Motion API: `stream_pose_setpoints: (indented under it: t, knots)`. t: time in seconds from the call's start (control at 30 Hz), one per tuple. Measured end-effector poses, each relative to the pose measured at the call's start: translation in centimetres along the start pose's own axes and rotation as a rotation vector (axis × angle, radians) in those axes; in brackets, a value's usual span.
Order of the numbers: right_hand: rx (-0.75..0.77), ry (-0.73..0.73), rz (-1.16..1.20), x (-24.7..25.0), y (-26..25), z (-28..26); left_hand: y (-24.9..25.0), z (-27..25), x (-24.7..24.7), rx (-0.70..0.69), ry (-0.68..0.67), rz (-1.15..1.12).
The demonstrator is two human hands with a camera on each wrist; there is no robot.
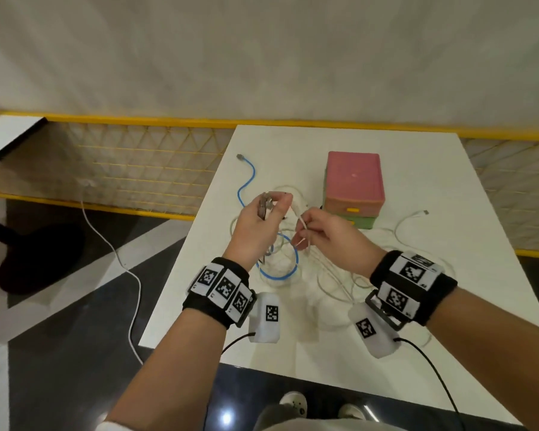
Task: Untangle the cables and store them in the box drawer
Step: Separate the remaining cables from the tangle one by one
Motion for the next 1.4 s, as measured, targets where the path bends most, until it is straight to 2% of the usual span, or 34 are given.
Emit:
stream_pose_setpoints:
  t: [0.07,0.17,0.37,0.47,0.57,0.63,0.73,0.83,0.9,0.97,1.03,1.17,1.23,1.27,1.33,1.4]
  knots:
    - [0.034,0.001,-0.024,-0.4,-0.9,-0.2,0.8,-0.1,-1.0,-0.054,-0.078,-0.013]
    - [0.035,-0.003,-0.039,-0.6,-1.0,-0.8,1.8,0.1,-1.4,-0.118,-0.052,-0.022]
    - [0.091,-0.056,-0.083,0.5,0.6,-2.2,2.6,0.4,-1.5,-0.118,0.027,-0.197]
    - [0.116,-0.097,-0.175,1.3,1.1,-2.4,3.1,0.4,-1.7,-0.055,0.007,-0.399]
    - [0.017,-0.187,-0.360,2.6,3.1,-3.0,4.3,0.9,-0.1,-0.041,0.033,-0.525]
    - [-0.083,-0.162,-0.389,3.9,4.2,-3.7,5.1,1.5,1.5,-0.062,0.059,-0.545]
    - [-0.113,-0.004,-0.346,5.4,3.5,-3.9,5.1,1.5,2.2,-0.059,0.045,-0.254]
    - [-0.043,0.106,-0.254,5.8,1.0,-2.8,4.5,0.4,0.1,-0.166,-0.145,0.078]
    - [0.034,0.106,-0.217,5.5,-0.8,-2.2,3.9,-0.3,-1.6,-0.161,-0.292,0.243]
    - [0.086,0.107,-0.203,5.6,-2.1,-1.9,3.6,-0.5,-2.6,-0.141,-0.360,0.326]
    - [0.077,0.128,-0.177,5.9,-2.7,-1.9,4.0,0.0,-2.6,-0.129,-0.261,0.316]
    - [-0.021,0.040,-0.245,6.8,-0.4,-3.2,5.8,1.6,0.6,-0.043,0.254,-0.006]
    - [-0.042,0.008,-0.326,7.2,1.3,-3.8,5.7,2.4,2.2,-0.083,0.361,0.047]
    - [-0.032,0.004,-0.384,7.3,1.7,-3.9,5.3,2.7,2.3,-0.141,0.348,0.112]
    - [0.005,-0.007,-0.489,7.3,1.7,-3.8,4.8,2.2,1.3,-0.269,0.223,0.184]
    - [0.061,-0.012,-0.535,7.0,1.0,-3.2,4.6,0.7,-1.0,-0.316,-0.046,0.226]
Point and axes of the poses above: each hand's wrist, its own z-axis towards the middle knuckle, its own x-axis out of the back of the hand, y = z × x, the point moved 1 cm from there along z, towards the middle knuckle, and after that the axes turned 3 degrees about y, right-handed, at the moved point
